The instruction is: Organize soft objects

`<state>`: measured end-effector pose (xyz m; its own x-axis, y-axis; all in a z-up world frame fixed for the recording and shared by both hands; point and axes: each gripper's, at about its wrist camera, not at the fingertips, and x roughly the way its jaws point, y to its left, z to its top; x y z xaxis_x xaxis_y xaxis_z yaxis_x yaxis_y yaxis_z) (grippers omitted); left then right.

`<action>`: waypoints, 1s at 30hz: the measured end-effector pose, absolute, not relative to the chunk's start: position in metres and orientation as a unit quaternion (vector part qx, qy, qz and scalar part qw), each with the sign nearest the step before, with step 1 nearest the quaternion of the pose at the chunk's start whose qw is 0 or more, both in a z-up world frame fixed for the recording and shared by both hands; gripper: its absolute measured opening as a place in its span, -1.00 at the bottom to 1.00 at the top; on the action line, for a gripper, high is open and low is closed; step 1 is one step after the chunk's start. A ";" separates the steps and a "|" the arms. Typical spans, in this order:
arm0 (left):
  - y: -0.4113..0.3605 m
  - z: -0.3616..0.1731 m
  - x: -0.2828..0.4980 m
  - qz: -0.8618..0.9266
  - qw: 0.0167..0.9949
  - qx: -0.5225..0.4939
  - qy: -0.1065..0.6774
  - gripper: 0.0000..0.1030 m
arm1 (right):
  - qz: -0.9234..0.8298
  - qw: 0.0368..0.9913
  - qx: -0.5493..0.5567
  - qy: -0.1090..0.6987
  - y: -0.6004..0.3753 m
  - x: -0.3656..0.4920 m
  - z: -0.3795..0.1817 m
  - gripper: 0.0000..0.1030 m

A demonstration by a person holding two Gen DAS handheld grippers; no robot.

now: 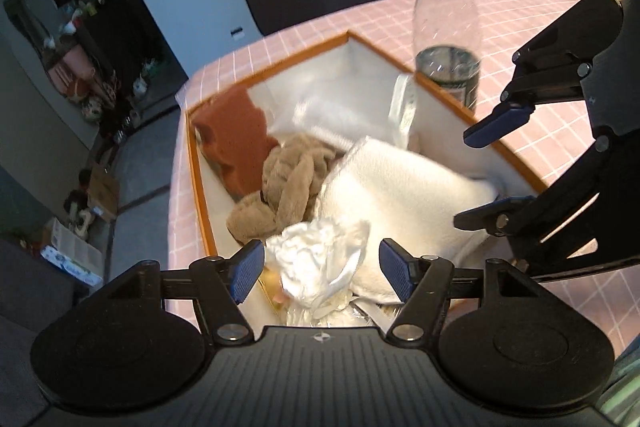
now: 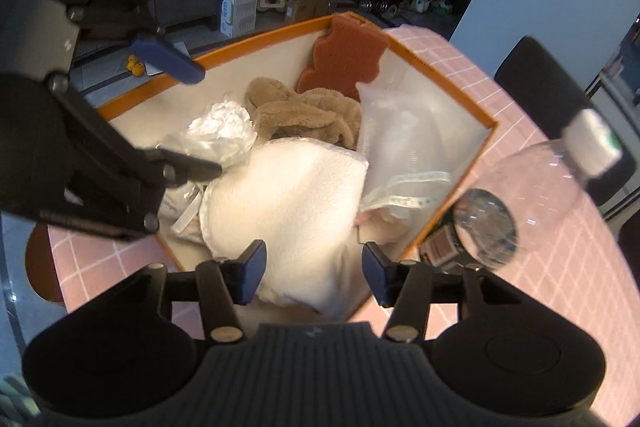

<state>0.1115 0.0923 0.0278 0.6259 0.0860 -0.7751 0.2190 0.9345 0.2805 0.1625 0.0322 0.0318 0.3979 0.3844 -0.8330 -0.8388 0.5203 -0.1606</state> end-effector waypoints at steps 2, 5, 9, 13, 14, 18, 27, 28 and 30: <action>0.086 0.036 0.107 -0.038 0.889 0.187 0.416 0.50 | 0.388 0.788 -0.296 0.375 0.023 0.155 0.040 0.04; 0.076 0.049 0.099 -0.041 0.898 0.199 0.391 0.50 | 0.384 0.800 -0.293 0.356 0.005 0.143 0.055 0.05; 0.062 0.064 0.088 -0.050 0.912 0.207 0.350 0.50 | 0.375 0.822 -0.277 0.327 -0.022 0.129 0.075 0.05; 0.043 0.079 0.075 -0.053 0.933 0.214 0.284 0.50 | 0.363 0.848 -0.247 0.296 -0.052 0.115 0.097 0.12; 0.039 0.083 0.073 -0.055 0.937 0.213 0.271 0.50 | 0.359 0.855 -0.238 0.289 -0.060 0.112 0.103 0.13; 0.019 0.099 0.061 -0.065 0.954 0.199 0.216 0.50 | 0.333 0.882 -0.206 0.260 -0.089 0.099 0.119 0.16; 0.000 0.115 0.035 -0.093 0.987 0.089 0.094 0.75 | 0.259 0.945 -0.102 0.172 -0.155 0.068 0.133 0.37; -0.001 0.115 0.033 -0.088 0.990 0.078 0.082 0.75 | 0.248 0.950 -0.093 0.163 -0.161 0.063 0.131 0.41; -0.003 0.111 0.031 -0.072 0.993 0.066 0.063 0.77 | 0.230 0.959 -0.074 0.147 -0.170 0.055 0.126 0.50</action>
<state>0.0309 -0.0035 0.1105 0.9815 -0.1355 -0.1353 0.1522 0.9808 0.1217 0.0546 -0.1705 0.1262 0.8507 0.4196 -0.3166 -0.4634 0.8830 -0.0749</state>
